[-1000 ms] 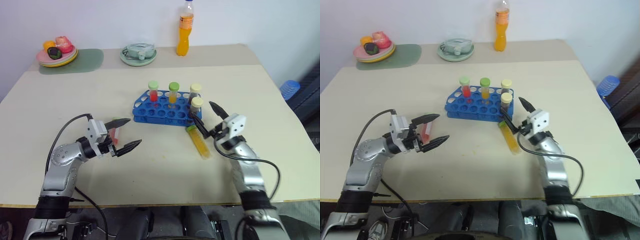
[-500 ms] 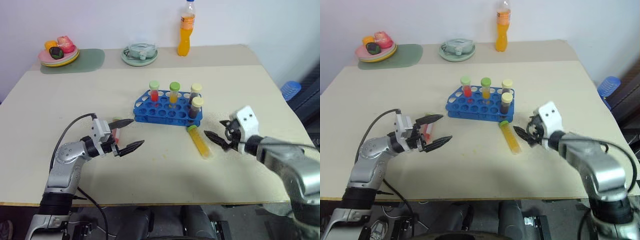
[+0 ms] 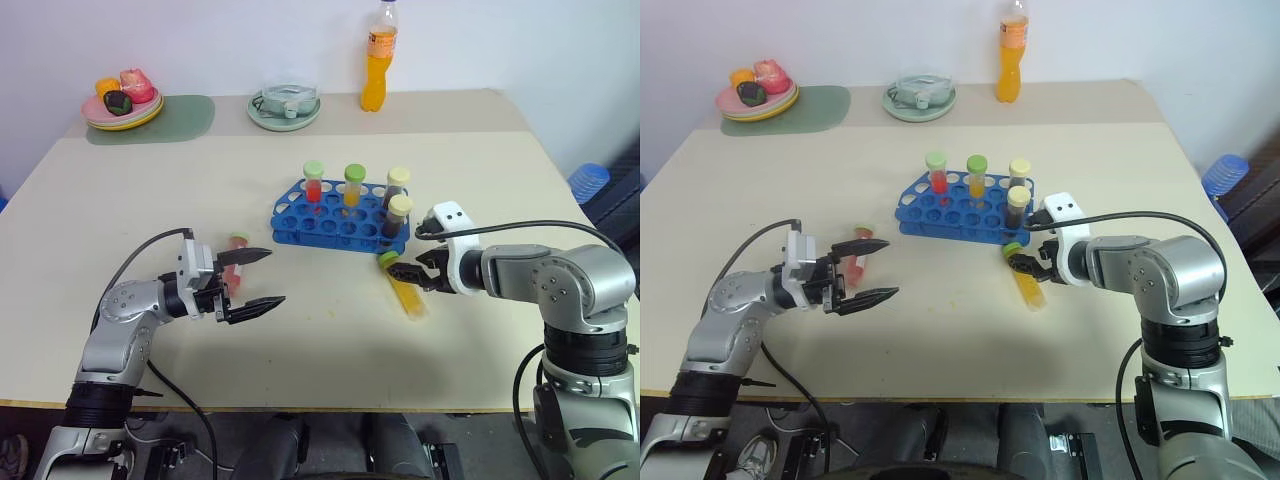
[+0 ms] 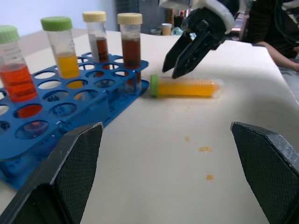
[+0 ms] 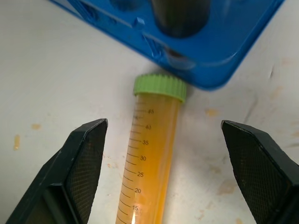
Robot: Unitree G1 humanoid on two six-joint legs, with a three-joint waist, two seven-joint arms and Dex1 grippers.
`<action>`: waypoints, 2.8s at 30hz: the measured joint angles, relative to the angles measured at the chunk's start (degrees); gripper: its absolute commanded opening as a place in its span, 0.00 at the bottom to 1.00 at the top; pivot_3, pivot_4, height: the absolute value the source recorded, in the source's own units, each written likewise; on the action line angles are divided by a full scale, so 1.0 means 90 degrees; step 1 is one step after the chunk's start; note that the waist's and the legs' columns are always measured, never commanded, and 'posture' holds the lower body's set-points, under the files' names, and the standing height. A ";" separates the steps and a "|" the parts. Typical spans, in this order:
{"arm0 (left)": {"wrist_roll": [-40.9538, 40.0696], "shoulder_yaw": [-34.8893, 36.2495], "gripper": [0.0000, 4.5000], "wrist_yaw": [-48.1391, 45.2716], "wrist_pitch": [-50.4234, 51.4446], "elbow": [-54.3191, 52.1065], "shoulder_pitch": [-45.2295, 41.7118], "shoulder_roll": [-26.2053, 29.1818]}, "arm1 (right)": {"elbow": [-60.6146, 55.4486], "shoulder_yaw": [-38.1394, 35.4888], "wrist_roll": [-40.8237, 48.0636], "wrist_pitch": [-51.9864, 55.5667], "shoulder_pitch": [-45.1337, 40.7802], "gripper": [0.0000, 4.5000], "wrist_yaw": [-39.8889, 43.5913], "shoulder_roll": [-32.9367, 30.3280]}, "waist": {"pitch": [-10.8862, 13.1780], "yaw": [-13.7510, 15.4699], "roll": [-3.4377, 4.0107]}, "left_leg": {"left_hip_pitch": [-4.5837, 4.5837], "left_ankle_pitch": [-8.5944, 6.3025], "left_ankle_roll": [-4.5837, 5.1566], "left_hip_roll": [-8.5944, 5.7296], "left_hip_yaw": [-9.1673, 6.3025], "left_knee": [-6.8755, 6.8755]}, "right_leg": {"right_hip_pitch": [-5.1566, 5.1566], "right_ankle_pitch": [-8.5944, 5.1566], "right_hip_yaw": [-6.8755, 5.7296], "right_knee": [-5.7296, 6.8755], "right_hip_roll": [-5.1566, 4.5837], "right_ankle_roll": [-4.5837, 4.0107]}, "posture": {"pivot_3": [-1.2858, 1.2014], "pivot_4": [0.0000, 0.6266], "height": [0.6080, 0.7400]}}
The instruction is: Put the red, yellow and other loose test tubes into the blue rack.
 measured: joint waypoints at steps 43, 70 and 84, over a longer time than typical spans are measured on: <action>-0.0254 0.0026 1.00 0.0143 0.0263 -0.0307 0.0278 -0.0111 | -0.0584 0.0919 0.0622 -0.4260 0.1261 0.25 0.2579 -0.0537 | 0.0003 -0.0042 -0.0006 | 0.0005 -0.0001 0.0002 0.0005 0.0002 -0.0004 | 0.0003 0.0000 -0.0002 -0.0005 0.0006 0.0001 | 0.52 0.24 1.00; -0.0272 0.0788 1.00 0.1395 0.0030 0.0157 -0.0061 -0.0724 | 0.4458 0.1349 -0.3677 -1.2798 0.0558 0.25 0.0492 0.3077 | 0.0002 -0.0196 -0.0003 | 0.0009 0.0004 -0.0007 0.0000 0.0000 -0.0006 | -0.0010 0.0000 -0.0005 0.0015 0.0023 0.0001 | 0.52 0.24 1.00; -0.0271 0.0808 1.00 0.1423 -0.0158 0.0344 -0.0126 -0.0858 | 0.5257 0.1309 -0.3803 -1.3413 0.0317 0.25 0.0117 0.3430 | 0.0001 -0.0213 -0.0001 | 0.0011 0.0005 -0.0009 0.0001 0.0000 -0.0004 | -0.0008 0.0000 -0.0003 0.0018 0.0025 0.0001 | 0.52 0.24 1.00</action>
